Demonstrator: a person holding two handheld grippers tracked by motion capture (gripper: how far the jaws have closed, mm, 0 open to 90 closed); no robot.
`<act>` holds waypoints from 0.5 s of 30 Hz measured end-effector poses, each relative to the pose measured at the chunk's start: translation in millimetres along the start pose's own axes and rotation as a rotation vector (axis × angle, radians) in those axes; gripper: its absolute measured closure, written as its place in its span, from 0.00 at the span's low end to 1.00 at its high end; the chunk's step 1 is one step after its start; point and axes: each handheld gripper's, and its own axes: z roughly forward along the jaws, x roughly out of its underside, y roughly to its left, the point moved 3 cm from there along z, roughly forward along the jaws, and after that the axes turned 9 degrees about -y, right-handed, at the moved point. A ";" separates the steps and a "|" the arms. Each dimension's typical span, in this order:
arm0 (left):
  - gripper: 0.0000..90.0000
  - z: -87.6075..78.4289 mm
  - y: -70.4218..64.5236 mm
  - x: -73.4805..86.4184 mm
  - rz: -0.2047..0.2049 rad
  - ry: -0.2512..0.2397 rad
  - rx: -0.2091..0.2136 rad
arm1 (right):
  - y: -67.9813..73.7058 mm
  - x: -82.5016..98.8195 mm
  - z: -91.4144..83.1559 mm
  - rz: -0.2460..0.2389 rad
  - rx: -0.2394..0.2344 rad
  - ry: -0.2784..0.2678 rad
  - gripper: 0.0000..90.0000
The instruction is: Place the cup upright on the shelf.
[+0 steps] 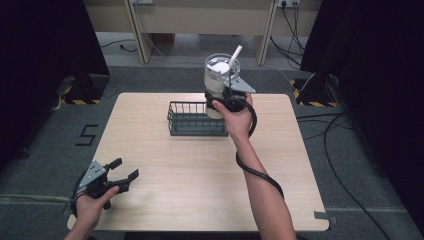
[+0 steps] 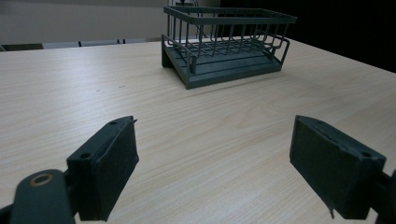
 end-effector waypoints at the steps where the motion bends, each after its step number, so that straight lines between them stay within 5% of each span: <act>1: 0.16 0.0 0.0 0.0 0.000 0.000 0.000 | 0.1 0.5 2.0 0.003 0.001 0.004 0.12; 15: 0.16 -0.2 0.4 -0.3 -0.006 -0.006 0.001 | 0.6 6.7 18.5 0.012 0.006 0.025 0.12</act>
